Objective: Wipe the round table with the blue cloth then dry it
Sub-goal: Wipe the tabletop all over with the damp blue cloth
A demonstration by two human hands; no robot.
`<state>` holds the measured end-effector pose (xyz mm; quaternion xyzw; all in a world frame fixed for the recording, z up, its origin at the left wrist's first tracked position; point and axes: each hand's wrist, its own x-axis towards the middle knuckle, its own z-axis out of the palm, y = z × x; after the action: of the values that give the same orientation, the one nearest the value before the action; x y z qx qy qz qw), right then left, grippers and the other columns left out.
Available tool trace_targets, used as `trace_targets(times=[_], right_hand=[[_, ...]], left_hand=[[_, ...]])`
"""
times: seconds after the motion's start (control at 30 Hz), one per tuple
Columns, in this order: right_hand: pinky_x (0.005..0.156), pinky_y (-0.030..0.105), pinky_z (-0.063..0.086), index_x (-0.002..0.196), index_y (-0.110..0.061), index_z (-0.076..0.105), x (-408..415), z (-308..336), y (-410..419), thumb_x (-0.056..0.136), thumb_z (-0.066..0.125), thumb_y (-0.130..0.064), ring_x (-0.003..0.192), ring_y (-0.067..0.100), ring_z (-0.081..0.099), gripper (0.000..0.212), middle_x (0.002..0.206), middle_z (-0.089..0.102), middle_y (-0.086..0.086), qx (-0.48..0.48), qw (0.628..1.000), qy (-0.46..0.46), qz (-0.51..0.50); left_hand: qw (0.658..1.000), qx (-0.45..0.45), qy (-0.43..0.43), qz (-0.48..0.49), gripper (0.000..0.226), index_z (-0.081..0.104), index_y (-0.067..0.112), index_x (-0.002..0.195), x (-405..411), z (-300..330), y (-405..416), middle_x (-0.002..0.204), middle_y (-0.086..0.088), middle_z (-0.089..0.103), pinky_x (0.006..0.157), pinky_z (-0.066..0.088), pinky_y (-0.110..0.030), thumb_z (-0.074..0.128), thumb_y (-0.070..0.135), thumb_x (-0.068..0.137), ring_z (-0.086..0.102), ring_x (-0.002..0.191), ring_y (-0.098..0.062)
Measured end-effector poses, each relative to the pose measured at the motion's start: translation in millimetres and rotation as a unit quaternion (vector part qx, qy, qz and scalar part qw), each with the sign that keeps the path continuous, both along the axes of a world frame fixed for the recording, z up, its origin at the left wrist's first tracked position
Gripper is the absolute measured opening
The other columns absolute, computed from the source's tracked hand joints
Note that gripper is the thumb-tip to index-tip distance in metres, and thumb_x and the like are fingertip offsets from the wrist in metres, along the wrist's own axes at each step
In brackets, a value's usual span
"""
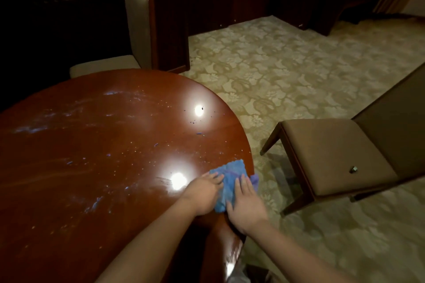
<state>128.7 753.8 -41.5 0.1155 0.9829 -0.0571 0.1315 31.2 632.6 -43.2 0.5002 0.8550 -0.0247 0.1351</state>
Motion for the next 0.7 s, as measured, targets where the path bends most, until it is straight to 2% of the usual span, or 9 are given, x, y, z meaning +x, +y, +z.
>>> trace_targets(times=[0.03,0.07,0.1,0.13,0.23,0.37,0.5,0.63,0.7], right_hand=[[0.114,0.040,0.024,0.137,0.014,0.037,7.5,-2.7,-1.6,0.090,0.045,-0.036,0.140,0.035,0.028,0.069,0.145,0.034,0.031,0.015,1.000,0.020,0.000],[0.103,0.040,0.041,0.122,0.014,0.057,9.0,2.1,-4.8,0.078,0.055,-0.038,0.128,0.034,0.047,0.068,0.129,0.054,0.031,-0.011,1.000,-0.025,-0.009],[0.095,0.039,0.048,0.112,0.011,0.065,7.7,0.6,-5.7,0.072,0.058,-0.041,0.120,0.030,0.055,0.066,0.118,0.062,0.028,-0.009,1.000,-0.019,-0.011],[0.100,0.038,0.044,0.118,0.012,0.060,1.6,5.0,-1.4,0.078,0.055,-0.037,0.125,0.029,0.051,0.063,0.123,0.059,0.027,-0.015,0.999,-0.032,-0.017],[0.116,0.035,0.013,0.141,0.006,0.029,-33.1,11.1,18.5,0.099,0.032,-0.034,0.139,0.029,0.024,0.058,0.147,0.032,0.022,-0.005,1.000,0.002,0.007],[0.116,0.033,0.011,0.143,0.004,0.026,-41.1,11.3,19.6,0.099,0.033,-0.034,0.140,0.029,0.020,0.058,0.148,0.028,0.021,0.014,1.000,0.014,0.006],[0.119,0.041,0.002,0.147,0.009,0.007,-17.2,-6.6,8.4,0.101,0.023,-0.038,0.146,0.035,0.005,0.068,0.155,0.011,0.026,0.074,0.997,-0.036,0.000],[0.119,0.040,-0.004,0.148,0.008,0.001,-49.6,-5.8,22.4,0.101,0.025,-0.033,0.146,0.034,-0.005,0.067,0.157,-0.001,0.026,0.019,0.999,-0.035,-0.015],[0.119,0.037,-0.005,0.148,0.006,0.001,-52.6,-3.7,26.9,0.102,0.028,-0.033,0.146,0.031,-0.007,0.067,0.157,-0.004,0.023,-0.009,0.999,-0.045,-0.019]], left_hand=[[1.000,0.002,-0.006,-0.009,0.047,0.039,0.007,0.142,2.4,-0.5,-1.4,0.156,-0.007,0.026,0.118,0.010,-0.030,0.038,0.023,0.098,0.020,0.144,-0.020],[1.000,0.004,-0.012,-0.014,0.046,0.040,0.008,0.142,3.6,0.6,-2.6,0.156,-0.006,0.026,0.118,0.011,-0.030,0.038,0.022,0.098,0.021,0.144,-0.019],[1.000,0.006,-0.018,-0.015,0.046,0.040,0.009,0.142,3.1,1.9,-2.9,0.156,-0.005,0.026,0.118,0.011,-0.031,0.037,0.022,0.098,0.021,0.144,-0.018],[1.000,0.007,-0.022,-0.013,0.045,0.040,0.011,0.143,1.0,3.8,-2.0,0.156,-0.003,0.026,0.118,0.011,-0.032,0.036,0.021,0.099,0.020,0.144,-0.017],[0.999,-0.004,-0.036,0.016,0.048,0.030,0.017,0.148,-7.7,7.2,5.9,0.159,0.001,0.016,0.117,0.010,-0.033,0.032,0.022,0.100,0.015,0.146,-0.015],[0.998,-0.016,-0.058,0.035,0.053,0.026,0.017,0.150,-7.3,7.0,13.1,0.159,0.000,0.015,0.118,0.010,-0.032,0.034,0.021,0.098,0.013,0.146,-0.015],[0.996,-0.029,-0.082,0.012,0.055,0.030,0.018,0.149,-12.4,11.5,11.3,0.159,0.002,0.014,0.119,0.009,-0.035,0.035,0.014,0.095,0.011,0.146,-0.013],[0.995,-0.037,-0.085,0.033,0.061,0.020,0.019,0.152,-23.1,13.3,17.3,0.160,0.003,0.007,0.118,0.006,-0.034,0.036,0.010,0.093,0.007,0.147,-0.012],[0.996,-0.016,-0.079,0.041,0.058,0.025,0.018,0.150,-25.1,10.6,18.7,0.159,0.002,0.012,0.118,0.009,-0.031,0.037,0.013,0.094,0.011,0.146,-0.013]])
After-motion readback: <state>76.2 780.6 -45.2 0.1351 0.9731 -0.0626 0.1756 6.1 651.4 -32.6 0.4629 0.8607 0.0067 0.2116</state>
